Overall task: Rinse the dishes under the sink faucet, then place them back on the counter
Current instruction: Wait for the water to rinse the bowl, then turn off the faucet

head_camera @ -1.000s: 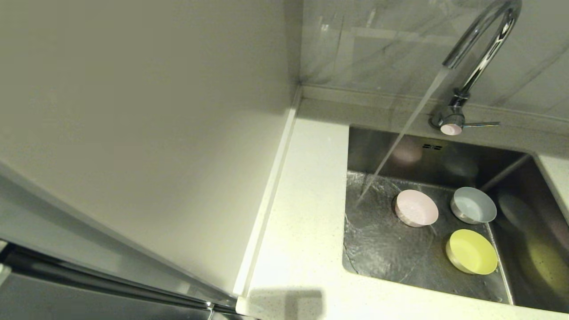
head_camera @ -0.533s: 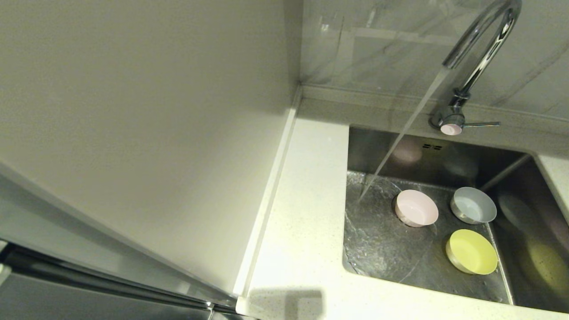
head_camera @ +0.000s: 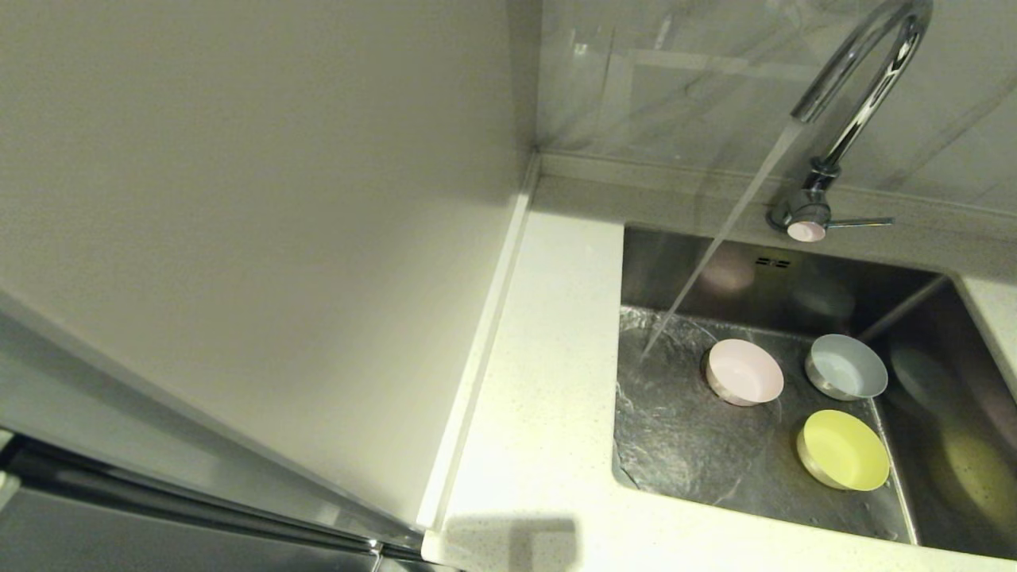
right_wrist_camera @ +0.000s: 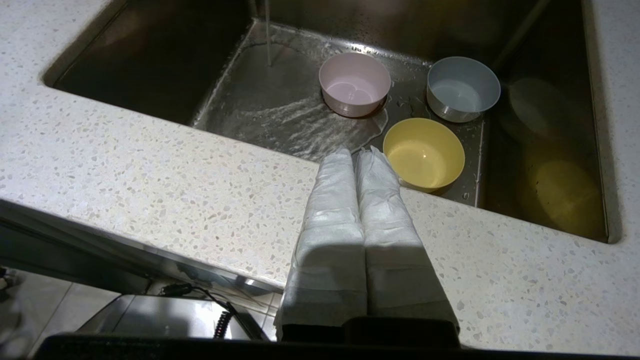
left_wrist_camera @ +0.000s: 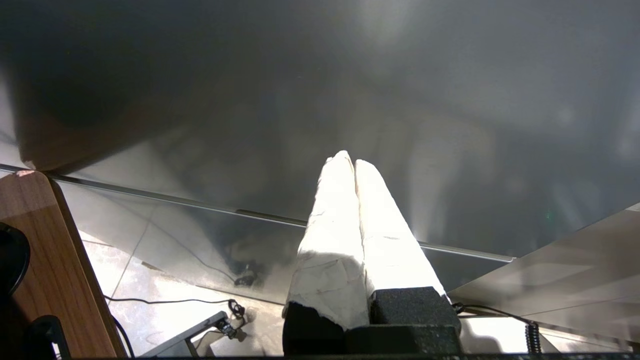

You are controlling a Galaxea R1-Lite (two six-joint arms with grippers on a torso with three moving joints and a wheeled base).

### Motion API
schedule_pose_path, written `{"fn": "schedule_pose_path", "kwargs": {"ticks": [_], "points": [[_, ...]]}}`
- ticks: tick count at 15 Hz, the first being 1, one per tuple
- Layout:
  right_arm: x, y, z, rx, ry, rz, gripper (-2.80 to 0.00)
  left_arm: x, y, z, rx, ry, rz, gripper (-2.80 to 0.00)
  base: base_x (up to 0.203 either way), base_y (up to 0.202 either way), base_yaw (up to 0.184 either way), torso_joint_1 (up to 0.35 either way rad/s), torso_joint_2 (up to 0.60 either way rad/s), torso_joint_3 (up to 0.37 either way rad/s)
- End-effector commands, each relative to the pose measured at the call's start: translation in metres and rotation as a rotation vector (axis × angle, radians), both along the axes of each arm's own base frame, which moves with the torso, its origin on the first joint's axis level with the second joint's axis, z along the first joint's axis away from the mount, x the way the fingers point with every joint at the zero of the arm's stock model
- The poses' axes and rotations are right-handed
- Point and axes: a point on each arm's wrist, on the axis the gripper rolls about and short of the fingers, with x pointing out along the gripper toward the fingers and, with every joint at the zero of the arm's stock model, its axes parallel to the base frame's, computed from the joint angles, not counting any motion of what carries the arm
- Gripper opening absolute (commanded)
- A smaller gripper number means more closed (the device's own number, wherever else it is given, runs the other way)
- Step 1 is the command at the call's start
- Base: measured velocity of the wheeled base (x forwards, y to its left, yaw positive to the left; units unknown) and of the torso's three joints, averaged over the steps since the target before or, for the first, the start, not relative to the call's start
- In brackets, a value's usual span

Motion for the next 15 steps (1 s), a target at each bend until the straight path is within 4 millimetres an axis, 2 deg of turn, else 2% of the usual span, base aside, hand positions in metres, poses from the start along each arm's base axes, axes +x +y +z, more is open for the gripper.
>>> {"fn": "schedule_pose_path", "kwargs": {"ticks": [1, 11, 13, 15], "points": [[0.000, 0.000, 0.000, 0.001, 0.001, 0.000, -2.80, 0.000, 0.000, -0.001, -0.001, 0.003, 0.000, -2.80, 0.000, 0.000, 0.000, 0.000, 0.00, 0.000], [0.000, 0.000, 0.001, -0.008, -0.005, 0.003, -2.80, 0.000, 0.000, -0.001, -0.001, 0.003, 0.000, -2.80, 0.000, 0.000, 0.000, 0.000, 0.00, 0.000], [-0.001, 0.000, 0.010, -0.006, -0.068, 0.002, -2.80, 0.000, 0.000, -0.001, -0.001, 0.003, 0.000, -2.80, 0.000, 0.000, 0.000, 0.000, 0.00, 0.000], [-0.008, 0.000, 0.031, -0.008, -0.179, 0.013, -2.80, 0.000, 0.000, -0.001, -0.001, 0.003, 0.000, -2.80, 0.000, 0.000, 0.000, 0.000, 0.00, 0.000]]}}
